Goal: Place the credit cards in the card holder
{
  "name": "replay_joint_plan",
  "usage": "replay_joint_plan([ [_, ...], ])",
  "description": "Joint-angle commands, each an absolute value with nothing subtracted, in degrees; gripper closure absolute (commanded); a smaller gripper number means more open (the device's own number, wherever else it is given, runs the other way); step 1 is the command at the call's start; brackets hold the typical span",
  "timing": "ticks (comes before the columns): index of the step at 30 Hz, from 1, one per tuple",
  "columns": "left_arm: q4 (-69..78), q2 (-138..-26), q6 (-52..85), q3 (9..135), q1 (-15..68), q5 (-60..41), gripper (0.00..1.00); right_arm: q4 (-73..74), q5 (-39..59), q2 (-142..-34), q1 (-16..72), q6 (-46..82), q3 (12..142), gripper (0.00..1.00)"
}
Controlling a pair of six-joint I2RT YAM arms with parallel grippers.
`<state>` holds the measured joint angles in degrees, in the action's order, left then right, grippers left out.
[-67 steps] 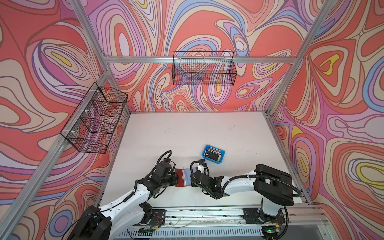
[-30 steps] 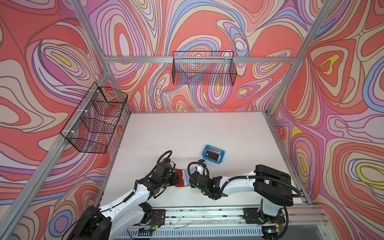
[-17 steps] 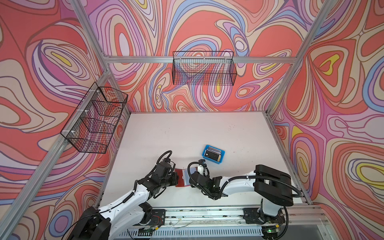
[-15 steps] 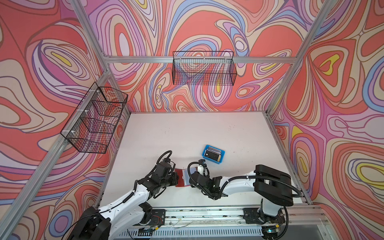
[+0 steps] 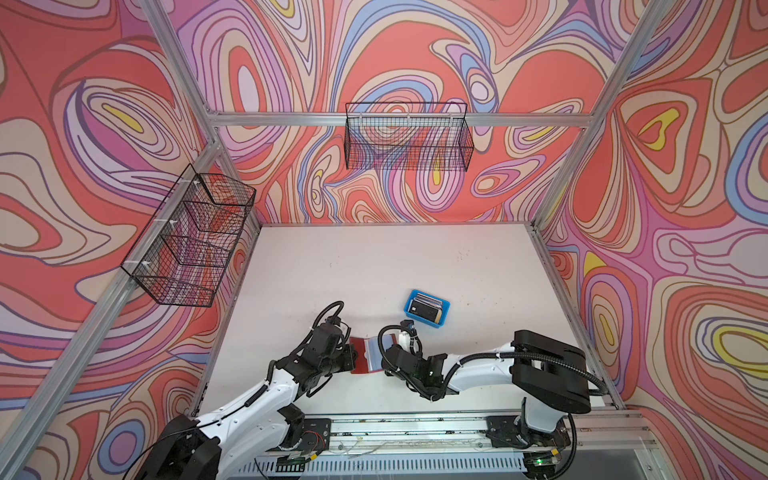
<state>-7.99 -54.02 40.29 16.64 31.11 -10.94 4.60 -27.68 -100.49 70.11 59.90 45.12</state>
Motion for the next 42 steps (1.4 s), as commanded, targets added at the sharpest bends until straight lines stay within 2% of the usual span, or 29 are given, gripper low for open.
replay_joint_plan([
  [1, -10.02, -53.53, 40.27, 16.81, 30.86, -10.46, 0.92, 3.28, -28.75, -99.73, 70.15, 60.79, 44.47, 0.66],
  [6, -9.86, -53.65, 40.34, 16.78, 30.89, -10.55, 0.92, 5.55, -27.70, -99.19, 70.22, 59.59, 43.77, 0.70],
  [15, -9.58, -53.87, 40.43, 16.87, 30.85, -10.63, 0.92, 5.60, -28.07, -96.44, 70.16, 56.72, 44.45, 0.69],
  [42, -9.76, -53.34, 40.62, 16.75, 30.86, -10.90, 0.92, 5.04, -26.87, -100.46, 70.16, 58.30, 45.10, 0.70],
])
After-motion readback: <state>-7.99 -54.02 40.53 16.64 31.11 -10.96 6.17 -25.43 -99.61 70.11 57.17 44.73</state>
